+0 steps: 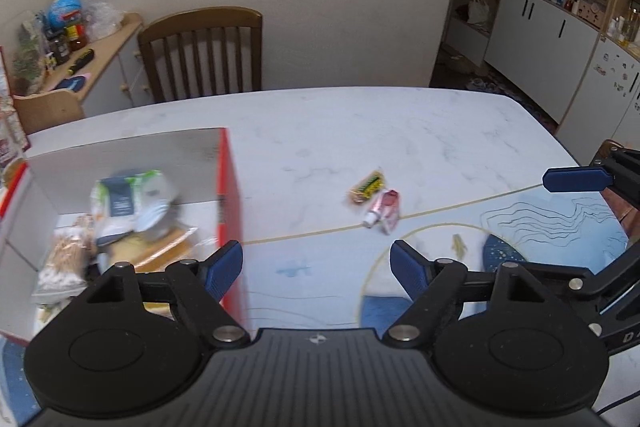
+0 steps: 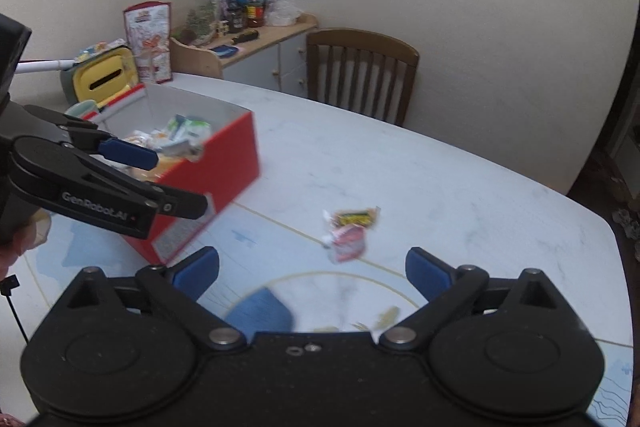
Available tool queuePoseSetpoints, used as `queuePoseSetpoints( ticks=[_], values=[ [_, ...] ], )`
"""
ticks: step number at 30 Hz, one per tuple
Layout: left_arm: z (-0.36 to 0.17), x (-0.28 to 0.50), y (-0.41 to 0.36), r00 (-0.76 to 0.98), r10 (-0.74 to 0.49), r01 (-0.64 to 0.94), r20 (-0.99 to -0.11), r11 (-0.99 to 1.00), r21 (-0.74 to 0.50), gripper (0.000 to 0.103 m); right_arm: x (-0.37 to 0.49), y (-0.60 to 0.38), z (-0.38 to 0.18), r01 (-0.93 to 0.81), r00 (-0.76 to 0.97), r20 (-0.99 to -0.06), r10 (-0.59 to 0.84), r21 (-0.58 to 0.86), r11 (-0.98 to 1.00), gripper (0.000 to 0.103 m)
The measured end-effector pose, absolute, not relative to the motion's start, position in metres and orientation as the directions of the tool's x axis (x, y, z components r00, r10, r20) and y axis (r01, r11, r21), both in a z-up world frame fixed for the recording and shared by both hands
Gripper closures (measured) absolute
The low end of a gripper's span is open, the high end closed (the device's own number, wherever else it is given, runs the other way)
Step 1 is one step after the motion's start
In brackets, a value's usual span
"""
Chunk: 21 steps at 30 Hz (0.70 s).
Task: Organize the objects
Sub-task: 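Move both tools back toward the snack bar and pink packet, then grasp the yellow-green snack bar with the left tool while the right tool grasps the pink packet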
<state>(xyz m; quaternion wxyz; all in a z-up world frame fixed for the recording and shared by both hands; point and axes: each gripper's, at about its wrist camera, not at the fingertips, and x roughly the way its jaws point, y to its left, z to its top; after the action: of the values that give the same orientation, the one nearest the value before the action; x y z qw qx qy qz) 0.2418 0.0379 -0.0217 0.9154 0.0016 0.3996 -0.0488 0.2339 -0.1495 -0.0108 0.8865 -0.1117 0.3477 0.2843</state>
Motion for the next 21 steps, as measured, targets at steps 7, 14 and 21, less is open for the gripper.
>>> queuePoseSetpoints(
  ticks=[7, 14, 21],
  values=[
    [-0.04, 0.277, 0.016, 0.644, -0.106, 0.092, -0.758, 0.994, -0.061, 0.022, 0.252, -0.171, -0.032, -0.569, 0.59, -0.694, 0.412, 0.004, 0.822, 0.004],
    [-0.063, 0.319, 0.012, 0.62, -0.13, 0.076, -0.774, 0.992, -0.106, 0.005, 0.269, -0.173, -0.057, -0.57, 0.571, -0.709, 0.414, 0.021, 0.821, 0.006],
    [-0.081, 0.362, 0.007, 0.608, -0.124, 0.093, -0.784, 0.992, -0.085, 0.005, 0.291, -0.163, -0.078, -0.582, 0.557, -0.714, 0.424, 0.029, 0.813, 0.007]
  ],
)
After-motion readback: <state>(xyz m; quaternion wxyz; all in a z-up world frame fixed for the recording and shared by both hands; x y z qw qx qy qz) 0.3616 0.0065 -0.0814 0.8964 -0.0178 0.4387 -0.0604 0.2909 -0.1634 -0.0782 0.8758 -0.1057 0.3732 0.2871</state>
